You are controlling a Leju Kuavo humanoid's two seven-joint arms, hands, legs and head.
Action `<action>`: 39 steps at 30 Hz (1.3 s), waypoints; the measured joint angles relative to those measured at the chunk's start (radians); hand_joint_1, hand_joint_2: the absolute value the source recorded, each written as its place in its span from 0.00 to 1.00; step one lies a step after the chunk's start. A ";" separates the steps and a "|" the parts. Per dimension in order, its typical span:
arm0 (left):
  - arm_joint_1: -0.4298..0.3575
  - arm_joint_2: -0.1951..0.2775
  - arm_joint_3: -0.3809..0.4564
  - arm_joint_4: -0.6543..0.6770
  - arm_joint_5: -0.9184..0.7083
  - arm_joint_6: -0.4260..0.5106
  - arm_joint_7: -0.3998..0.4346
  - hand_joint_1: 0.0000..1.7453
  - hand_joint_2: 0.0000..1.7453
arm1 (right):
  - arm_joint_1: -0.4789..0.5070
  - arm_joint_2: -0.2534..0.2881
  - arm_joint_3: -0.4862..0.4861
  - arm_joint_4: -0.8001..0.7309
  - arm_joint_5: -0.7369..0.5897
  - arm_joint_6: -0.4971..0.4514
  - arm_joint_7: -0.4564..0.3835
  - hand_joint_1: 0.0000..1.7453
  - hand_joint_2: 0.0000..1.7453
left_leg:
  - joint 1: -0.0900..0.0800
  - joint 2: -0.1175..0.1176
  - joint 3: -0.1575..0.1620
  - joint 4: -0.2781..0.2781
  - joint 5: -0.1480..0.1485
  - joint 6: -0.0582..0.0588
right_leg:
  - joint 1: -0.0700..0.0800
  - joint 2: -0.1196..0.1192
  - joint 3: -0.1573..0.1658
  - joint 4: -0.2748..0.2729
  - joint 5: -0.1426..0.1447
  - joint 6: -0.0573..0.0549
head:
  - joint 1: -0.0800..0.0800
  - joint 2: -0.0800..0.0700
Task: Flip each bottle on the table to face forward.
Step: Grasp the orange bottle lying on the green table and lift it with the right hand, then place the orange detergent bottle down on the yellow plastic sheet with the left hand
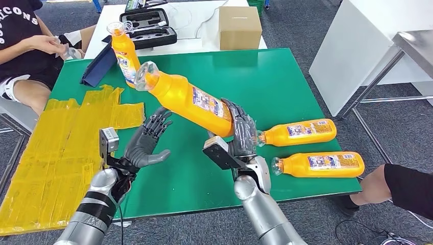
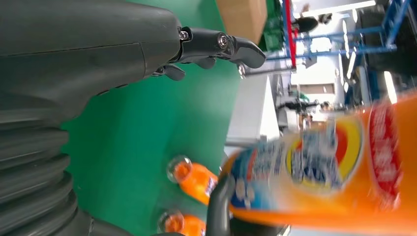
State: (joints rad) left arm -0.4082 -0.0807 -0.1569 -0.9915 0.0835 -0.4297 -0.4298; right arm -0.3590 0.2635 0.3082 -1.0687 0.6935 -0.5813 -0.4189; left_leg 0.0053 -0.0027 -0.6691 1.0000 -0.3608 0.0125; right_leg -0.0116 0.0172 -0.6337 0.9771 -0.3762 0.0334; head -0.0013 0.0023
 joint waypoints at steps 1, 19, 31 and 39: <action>-0.001 -0.001 -0.008 -0.002 0.003 0.000 -0.001 0.00 1.00 | -0.005 0.003 0.004 0.005 -0.002 0.001 0.000 1.00 1.00 | 0.000 0.000 0.000 0.000 0.000 0.000 | 0.000 0.000 0.000 0.000 0.000 0.000 | 0.000 0.000; -0.042 -0.021 -0.076 -0.015 0.073 0.023 0.001 0.00 1.00 | -0.102 0.084 0.105 0.278 -0.005 0.004 0.011 1.00 1.00 | 0.000 0.000 0.000 0.000 0.000 0.000 | 0.000 0.000 -0.001 0.000 0.000 0.000 | 0.000 0.000; -0.049 -0.025 -0.076 -0.015 0.099 0.049 0.003 0.00 1.00 | -0.120 0.095 0.200 0.395 -0.030 -0.003 0.032 1.00 1.00 | 0.000 0.000 0.000 0.000 0.000 0.000 | 0.000 0.000 -0.001 0.000 0.000 0.000 | 0.000 0.000; -0.048 -0.025 -0.062 0.002 0.122 0.108 0.004 0.00 1.00 | -0.135 0.095 0.324 0.435 -0.100 -0.026 0.090 1.00 1.00 | 0.000 0.001 0.000 0.000 0.000 0.000 | 0.000 0.000 -0.002 0.000 0.000 0.000 | 0.000 0.000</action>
State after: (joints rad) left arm -0.4563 -0.1060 -0.2192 -0.9894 0.2058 -0.3216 -0.4253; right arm -0.4936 0.3588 0.6319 -0.6334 0.5932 -0.6077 -0.3285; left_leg 0.0055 -0.0022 -0.6695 1.0000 -0.3607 0.0122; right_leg -0.0114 0.0172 -0.6356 0.9771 -0.3763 0.0333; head -0.0016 0.0023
